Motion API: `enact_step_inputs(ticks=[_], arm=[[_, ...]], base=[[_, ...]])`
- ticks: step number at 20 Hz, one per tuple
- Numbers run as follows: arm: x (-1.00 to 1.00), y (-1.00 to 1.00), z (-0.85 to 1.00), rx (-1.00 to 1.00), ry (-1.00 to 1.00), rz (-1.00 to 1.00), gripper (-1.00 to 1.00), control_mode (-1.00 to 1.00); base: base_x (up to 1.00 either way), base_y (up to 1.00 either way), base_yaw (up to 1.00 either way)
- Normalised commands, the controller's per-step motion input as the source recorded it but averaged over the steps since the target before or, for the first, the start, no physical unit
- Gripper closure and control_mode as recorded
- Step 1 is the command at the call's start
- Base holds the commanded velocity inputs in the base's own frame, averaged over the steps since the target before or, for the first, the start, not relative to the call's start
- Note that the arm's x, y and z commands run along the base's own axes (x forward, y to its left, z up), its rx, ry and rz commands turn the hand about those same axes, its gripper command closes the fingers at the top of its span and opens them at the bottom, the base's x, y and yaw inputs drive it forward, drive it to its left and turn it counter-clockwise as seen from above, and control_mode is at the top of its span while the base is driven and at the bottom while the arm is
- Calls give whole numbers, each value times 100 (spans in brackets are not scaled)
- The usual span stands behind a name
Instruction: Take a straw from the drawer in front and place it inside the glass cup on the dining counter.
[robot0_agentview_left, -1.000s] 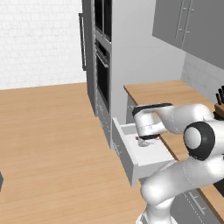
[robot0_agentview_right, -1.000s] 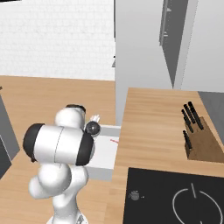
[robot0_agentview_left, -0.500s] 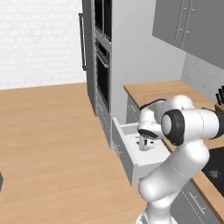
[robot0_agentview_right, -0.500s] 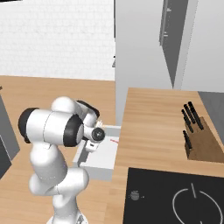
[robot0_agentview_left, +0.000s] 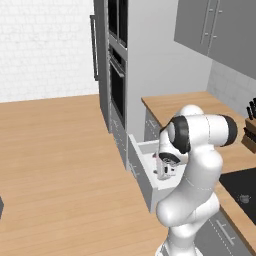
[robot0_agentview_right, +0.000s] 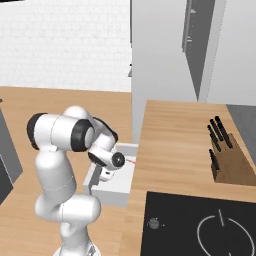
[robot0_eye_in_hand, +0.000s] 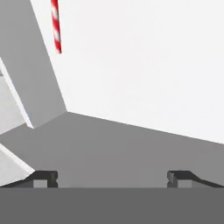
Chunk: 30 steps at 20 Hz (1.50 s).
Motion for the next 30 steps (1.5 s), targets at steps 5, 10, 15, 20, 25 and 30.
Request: enact_step_inputs(ticks=[5,10,15,20,25,30], arm=[[34,1,-2,9,21,13,-100,-100],[21,17,-11,10,14,14,-100,-100],[8,43,-31,9,5,15,-100,-100],[1,47,-41,9,0,14,-100,-100],[0,61,-32,8,0,13,-100,-100],[0,77,-17,5,1,8,-100,-100]], base=[[0,0,0],[0,0,0],[0,0,0],[0,0,0],[0,0,0],[0,0,0]])
